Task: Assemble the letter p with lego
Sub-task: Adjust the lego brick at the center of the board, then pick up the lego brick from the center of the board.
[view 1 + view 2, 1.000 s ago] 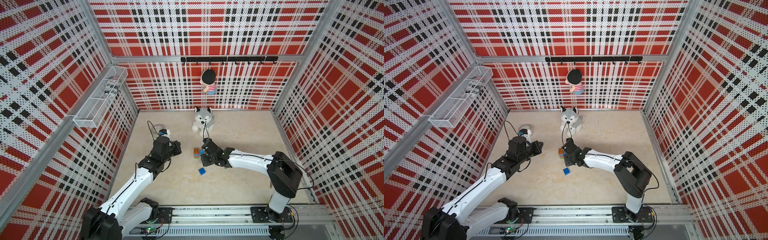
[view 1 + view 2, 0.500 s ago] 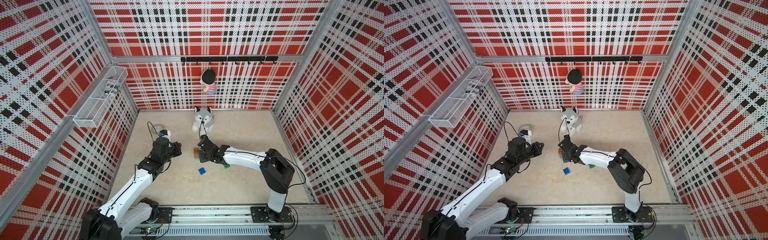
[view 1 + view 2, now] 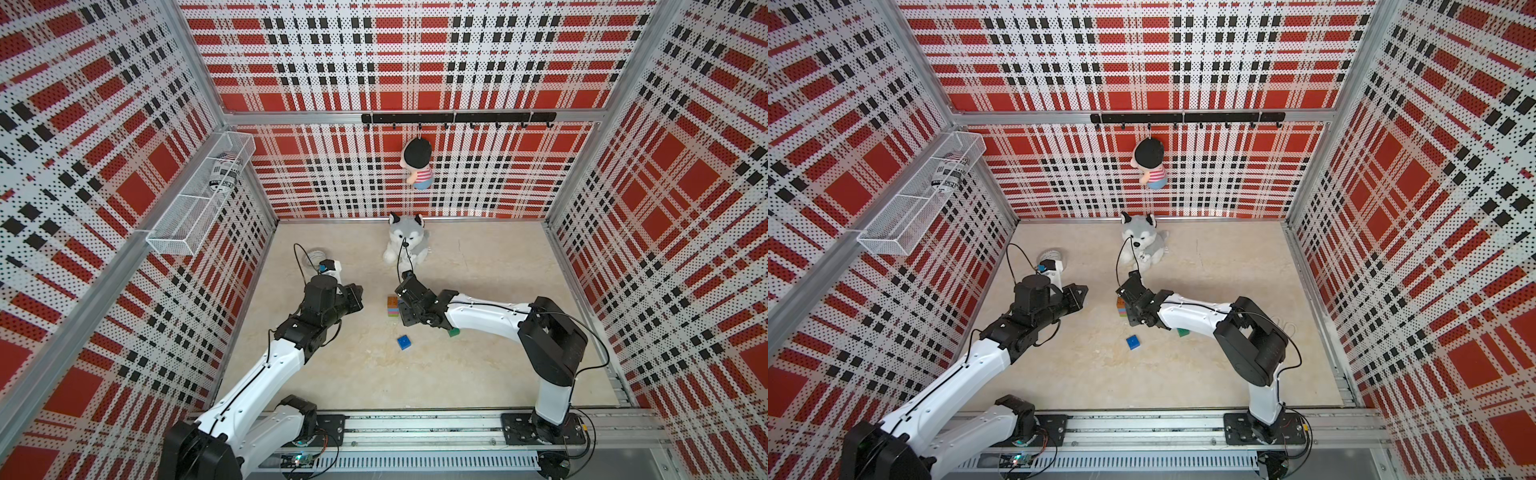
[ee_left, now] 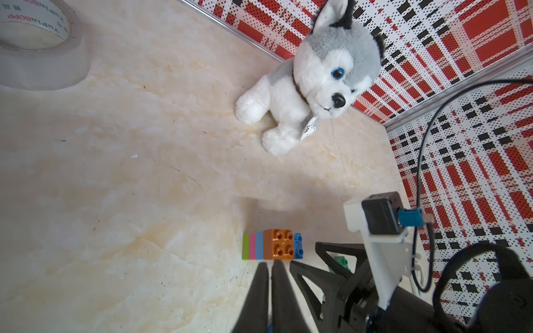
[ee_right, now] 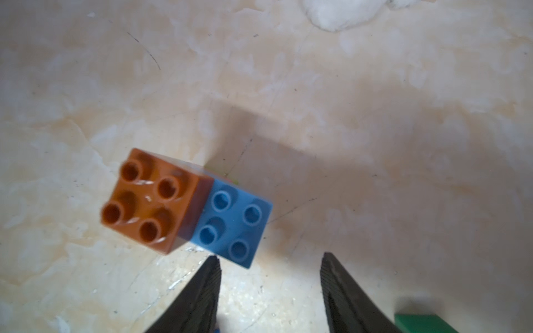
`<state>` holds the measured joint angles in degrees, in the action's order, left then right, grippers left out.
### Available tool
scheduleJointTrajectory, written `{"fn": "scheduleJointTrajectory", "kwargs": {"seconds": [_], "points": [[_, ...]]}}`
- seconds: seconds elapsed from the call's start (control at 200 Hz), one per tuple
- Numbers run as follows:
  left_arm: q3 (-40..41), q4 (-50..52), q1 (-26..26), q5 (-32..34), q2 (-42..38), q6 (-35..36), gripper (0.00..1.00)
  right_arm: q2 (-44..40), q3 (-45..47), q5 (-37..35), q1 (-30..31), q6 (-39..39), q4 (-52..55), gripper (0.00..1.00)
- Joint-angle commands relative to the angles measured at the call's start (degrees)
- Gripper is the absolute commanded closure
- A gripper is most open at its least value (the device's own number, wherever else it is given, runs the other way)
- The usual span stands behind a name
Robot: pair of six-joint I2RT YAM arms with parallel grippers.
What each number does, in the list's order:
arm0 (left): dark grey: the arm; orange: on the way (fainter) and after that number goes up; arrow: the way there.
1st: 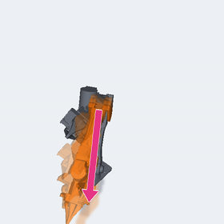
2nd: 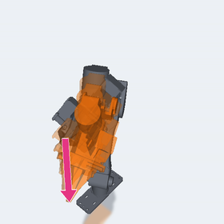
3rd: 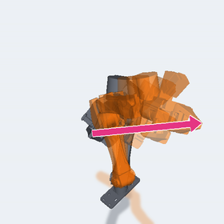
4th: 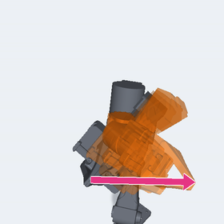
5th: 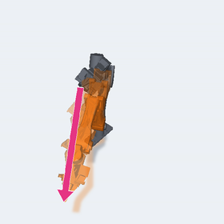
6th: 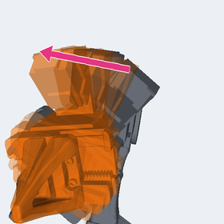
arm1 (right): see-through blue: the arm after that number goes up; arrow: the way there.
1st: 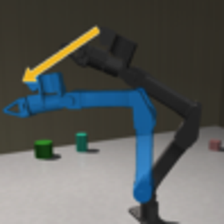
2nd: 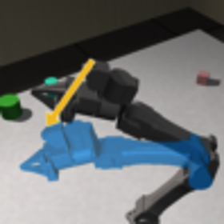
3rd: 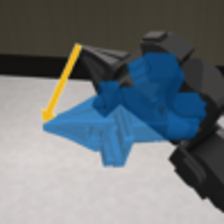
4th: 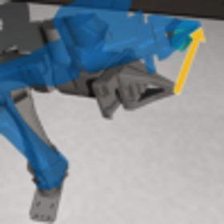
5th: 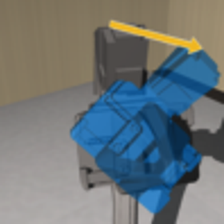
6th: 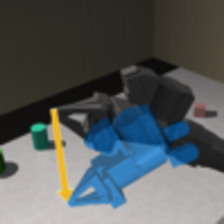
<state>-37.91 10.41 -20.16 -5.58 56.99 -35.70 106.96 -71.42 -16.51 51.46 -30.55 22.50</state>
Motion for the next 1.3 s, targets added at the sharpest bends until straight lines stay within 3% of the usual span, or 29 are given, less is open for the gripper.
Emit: {"fn": "scheduleJointTrajectory", "kwargs": {"seconds": [0.0,0.581,0.867,1.002,1.298], "points": [[0.7,-0.7,0.5,-0.3,-0.7,1.0,0.91,0.7,0.8,-3.6,-0.9,1.5,2.2,0.41],[0.7,-0.3,0.6,-0.3,-1.2,1.1,0.89,-0.6,0.7,-2.3,-1.5,1.6,4.6,0.42],[-0.8,2.2,0.7,-0.4,-1.4,1.3,0.63,-8.2,3.2,11.8,1.6,4.5,15.9,0.41],[-0.7,3.5,1.0,0.1,-1.9,1.3,0.55,-7.4,0.9,12.6,4.4,4.7,19.7,0.40],[0.0,4.7,2.1,-0.3,-2.6,2.3,0.32,-0.7,-3.2,12.8,6.1,1.9,16.4,0.38]]}}
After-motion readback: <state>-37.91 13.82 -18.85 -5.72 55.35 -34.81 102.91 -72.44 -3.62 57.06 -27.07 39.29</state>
